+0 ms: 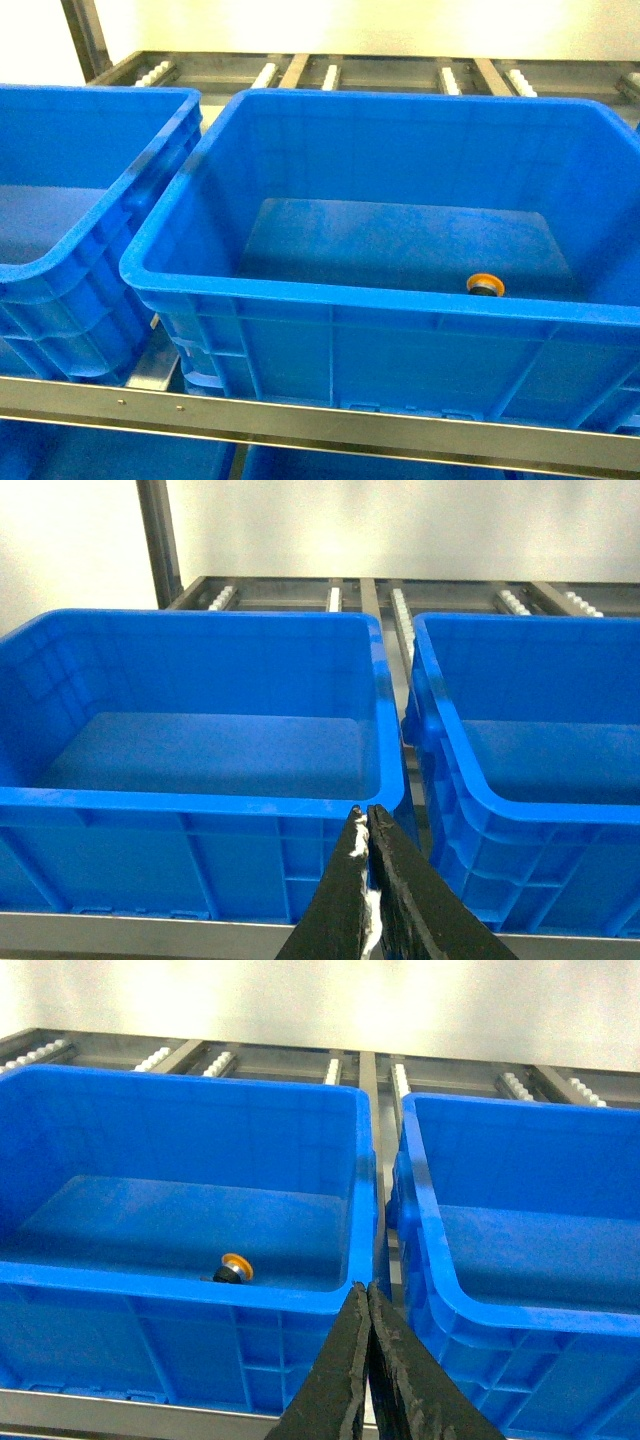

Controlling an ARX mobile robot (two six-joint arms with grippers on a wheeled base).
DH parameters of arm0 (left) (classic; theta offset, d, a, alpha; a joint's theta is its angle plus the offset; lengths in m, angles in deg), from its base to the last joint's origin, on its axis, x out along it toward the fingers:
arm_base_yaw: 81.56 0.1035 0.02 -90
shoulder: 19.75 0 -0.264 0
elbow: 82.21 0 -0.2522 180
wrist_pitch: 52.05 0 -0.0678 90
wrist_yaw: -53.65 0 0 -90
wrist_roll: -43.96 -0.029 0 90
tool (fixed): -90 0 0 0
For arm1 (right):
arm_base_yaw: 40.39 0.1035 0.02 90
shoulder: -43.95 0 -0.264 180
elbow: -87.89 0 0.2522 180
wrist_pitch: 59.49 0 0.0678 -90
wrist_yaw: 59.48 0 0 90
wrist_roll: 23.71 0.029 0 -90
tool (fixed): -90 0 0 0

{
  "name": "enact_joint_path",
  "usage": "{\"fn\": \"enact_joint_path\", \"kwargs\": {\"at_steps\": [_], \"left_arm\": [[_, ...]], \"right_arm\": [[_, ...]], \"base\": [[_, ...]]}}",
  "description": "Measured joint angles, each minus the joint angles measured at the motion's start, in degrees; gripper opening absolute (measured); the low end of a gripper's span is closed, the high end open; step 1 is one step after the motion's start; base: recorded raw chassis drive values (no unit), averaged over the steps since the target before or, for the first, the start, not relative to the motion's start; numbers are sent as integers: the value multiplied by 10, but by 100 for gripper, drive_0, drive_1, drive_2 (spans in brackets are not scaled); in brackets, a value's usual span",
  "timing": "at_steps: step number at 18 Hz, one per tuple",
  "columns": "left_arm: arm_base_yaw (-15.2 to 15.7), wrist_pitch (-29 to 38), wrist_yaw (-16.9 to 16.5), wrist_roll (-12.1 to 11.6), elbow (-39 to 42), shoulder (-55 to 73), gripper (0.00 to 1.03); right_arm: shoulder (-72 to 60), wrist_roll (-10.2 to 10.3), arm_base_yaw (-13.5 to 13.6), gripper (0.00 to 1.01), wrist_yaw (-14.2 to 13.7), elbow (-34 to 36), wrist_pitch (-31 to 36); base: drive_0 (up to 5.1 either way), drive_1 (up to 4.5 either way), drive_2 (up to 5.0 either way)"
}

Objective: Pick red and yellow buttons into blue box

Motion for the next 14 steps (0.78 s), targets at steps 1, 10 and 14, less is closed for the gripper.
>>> {"fn": "enact_joint_path", "kwargs": {"at_steps": [1,10,14], "left_arm": [[0,0,1,0,0,0,2],[0,0,0,0,0,0,64],[0,0,0,-1,0,0,98]], "right_arm": [[0,0,0,2,0,0,0],[0,0,0,58,0,0,0],[0,0,0,98,0,0,0]], "base": [[0,0,0],[0,0,0],[0,0,0]]}}
